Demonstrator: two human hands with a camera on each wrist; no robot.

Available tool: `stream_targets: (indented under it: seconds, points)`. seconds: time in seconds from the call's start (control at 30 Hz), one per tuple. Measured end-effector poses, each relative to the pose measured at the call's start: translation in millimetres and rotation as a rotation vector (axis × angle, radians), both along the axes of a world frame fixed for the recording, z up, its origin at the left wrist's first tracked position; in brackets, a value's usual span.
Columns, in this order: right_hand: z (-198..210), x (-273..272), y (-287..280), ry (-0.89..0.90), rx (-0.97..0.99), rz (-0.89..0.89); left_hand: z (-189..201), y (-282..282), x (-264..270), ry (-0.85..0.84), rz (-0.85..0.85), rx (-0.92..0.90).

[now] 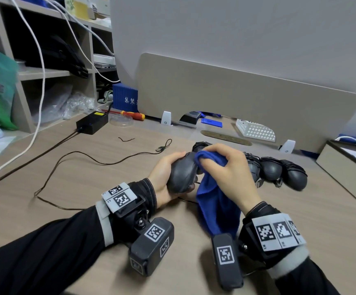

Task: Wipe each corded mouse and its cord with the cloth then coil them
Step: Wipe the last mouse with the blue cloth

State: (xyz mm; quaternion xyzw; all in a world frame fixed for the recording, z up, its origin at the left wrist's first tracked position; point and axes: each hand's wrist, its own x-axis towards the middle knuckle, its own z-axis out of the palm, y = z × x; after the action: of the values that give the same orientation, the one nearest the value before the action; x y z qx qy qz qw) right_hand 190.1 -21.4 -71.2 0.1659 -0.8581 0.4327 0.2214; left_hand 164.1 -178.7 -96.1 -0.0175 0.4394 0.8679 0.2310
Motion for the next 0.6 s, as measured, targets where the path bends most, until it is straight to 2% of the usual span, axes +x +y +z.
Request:
stream_targets:
  seconds: [0.1, 0.27, 0.37, 0.5, 0.6]
  points:
    - [-3, -2, 9, -0.028, 0.094, -0.076, -1, 3, 0, 0.041, 0.033, -0.027]
    - [4, 4, -2, 0.023, 0.001, 0.024, -5, 6, -5, 0.016, 0.105, -0.059]
    - [3, 5, -5, -0.002, 0.058, 0.099, -5, 7, -3, 0.084, 0.091, -0.097]
    - [-2, -3, 5, -0.011, 0.049, -0.06, -10, 12, -2, 0.219, 0.127, -0.202]
    - [3, 4, -1, -0.038, 0.092, 0.095, -12, 11, -4, 0.141, 0.166, -0.224]
